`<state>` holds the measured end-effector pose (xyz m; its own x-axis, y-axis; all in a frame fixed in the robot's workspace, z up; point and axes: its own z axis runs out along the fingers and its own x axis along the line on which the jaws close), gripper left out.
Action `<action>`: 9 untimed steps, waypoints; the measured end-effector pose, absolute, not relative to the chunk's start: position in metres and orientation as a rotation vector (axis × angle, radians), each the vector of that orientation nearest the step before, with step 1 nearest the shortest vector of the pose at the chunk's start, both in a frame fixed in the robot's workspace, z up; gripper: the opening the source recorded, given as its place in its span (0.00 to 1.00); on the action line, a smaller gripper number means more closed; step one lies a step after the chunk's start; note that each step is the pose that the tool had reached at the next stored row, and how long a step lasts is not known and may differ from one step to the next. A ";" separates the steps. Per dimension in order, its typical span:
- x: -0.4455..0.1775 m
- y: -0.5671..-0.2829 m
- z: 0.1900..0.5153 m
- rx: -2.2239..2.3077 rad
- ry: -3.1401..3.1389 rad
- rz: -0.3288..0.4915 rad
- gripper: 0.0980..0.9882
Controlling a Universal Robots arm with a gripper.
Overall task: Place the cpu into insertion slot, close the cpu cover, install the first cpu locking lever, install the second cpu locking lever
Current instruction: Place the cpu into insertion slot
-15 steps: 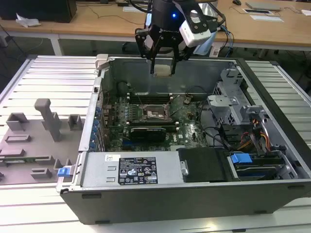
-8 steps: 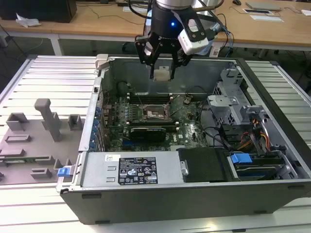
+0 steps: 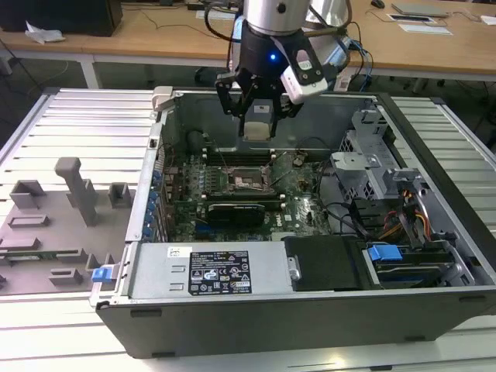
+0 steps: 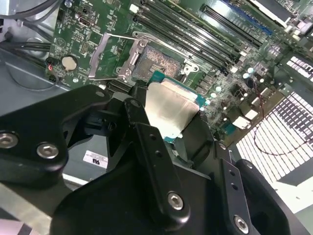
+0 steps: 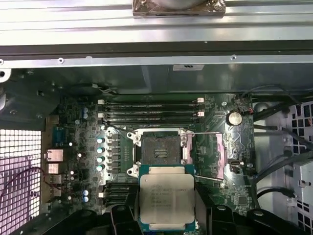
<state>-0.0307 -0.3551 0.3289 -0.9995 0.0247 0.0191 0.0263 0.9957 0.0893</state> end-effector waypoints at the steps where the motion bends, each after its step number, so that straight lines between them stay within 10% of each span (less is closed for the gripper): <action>1: -0.031 -0.355 0.325 -0.040 -3.120 -0.140 0.50; 9: -0.031 -0.355 0.316 -0.305 -3.113 -0.140 0.50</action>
